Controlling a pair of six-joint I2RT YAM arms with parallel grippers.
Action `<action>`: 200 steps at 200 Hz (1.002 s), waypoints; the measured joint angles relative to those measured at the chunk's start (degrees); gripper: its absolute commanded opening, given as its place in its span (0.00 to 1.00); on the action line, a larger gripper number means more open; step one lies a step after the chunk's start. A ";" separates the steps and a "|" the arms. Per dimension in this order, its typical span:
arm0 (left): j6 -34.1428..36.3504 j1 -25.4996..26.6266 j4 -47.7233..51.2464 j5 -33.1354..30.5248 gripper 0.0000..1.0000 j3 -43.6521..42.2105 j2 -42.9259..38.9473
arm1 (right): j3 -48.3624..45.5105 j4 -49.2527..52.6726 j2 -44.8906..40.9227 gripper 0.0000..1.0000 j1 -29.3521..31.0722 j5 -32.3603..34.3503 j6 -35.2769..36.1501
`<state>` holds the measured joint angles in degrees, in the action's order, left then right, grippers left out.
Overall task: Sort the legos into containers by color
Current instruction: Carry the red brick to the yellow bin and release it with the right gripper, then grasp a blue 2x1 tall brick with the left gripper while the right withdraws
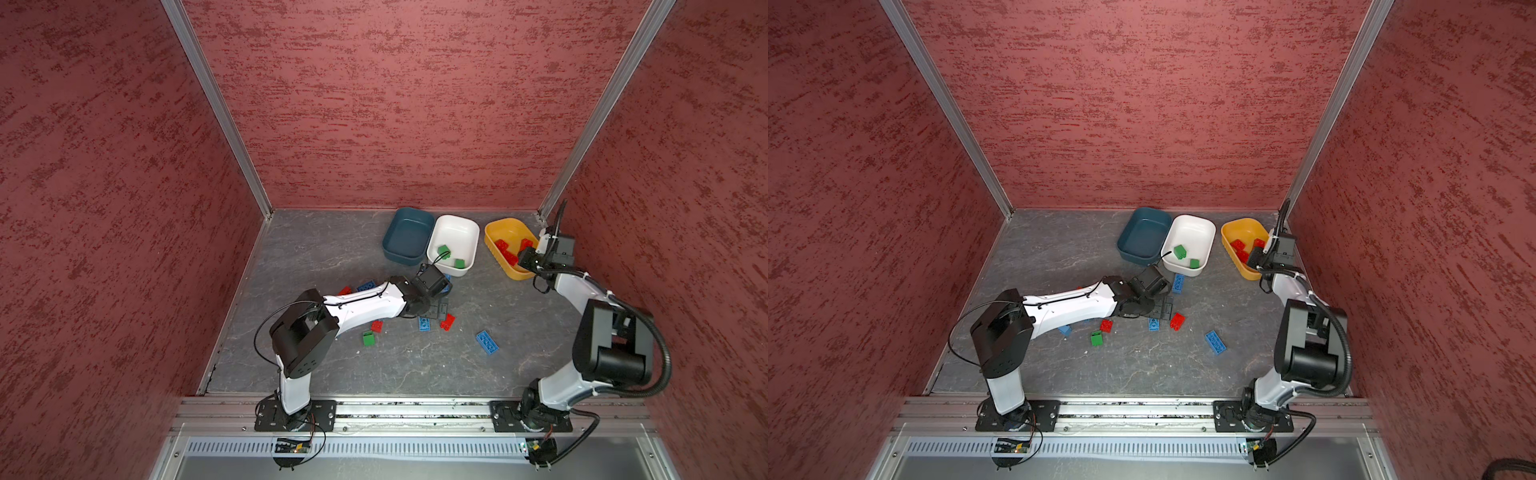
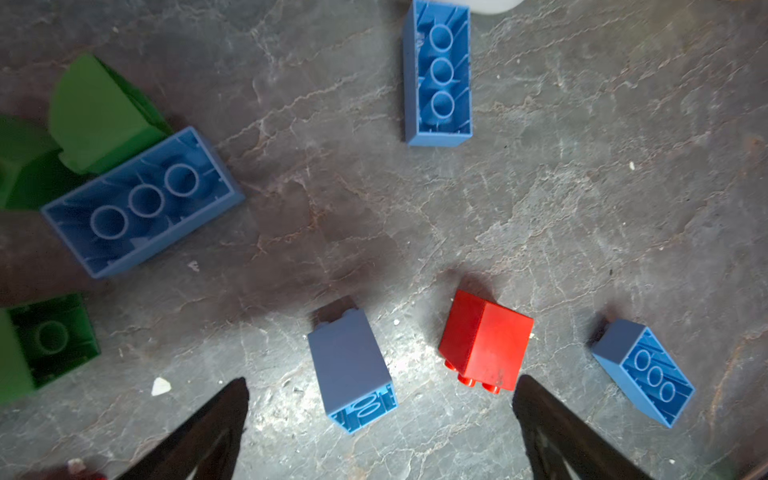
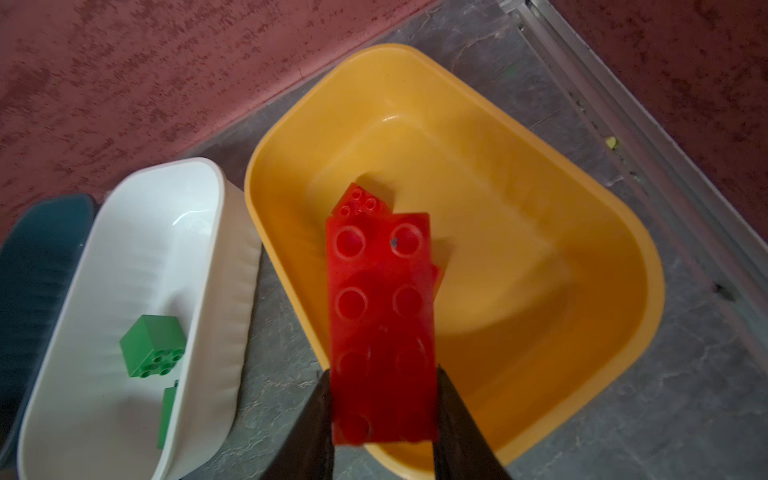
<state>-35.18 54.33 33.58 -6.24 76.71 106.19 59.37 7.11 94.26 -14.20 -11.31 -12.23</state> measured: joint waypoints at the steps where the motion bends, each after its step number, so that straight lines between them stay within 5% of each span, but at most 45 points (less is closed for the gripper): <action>1: -0.02 0.00 0.09 0.00 0.98 0.02 0.02 | 0.44 0.26 0.52 0.27 -0.04 0.04 0.28; 78: -0.35 0.07 4.81 1.29 0.80 3.30 4.87 | 28.72 15.45 24.98 0.44 -0.15 2.82 5.01; 169: -0.26 0.13 7.02 1.36 0.58 5.57 8.15 | 22.29 14.69 17.68 0.70 0.94 2.86 2.75; 200: -0.33 0.13 7.63 1.46 0.54 6.91 8.92 | 17.66 11.30 11.56 0.99 1.05 0.94 1.42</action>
<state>-35.51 54.46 41.21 -4.78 83.61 115.11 77.03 18.41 105.82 -13.15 -10.37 -10.81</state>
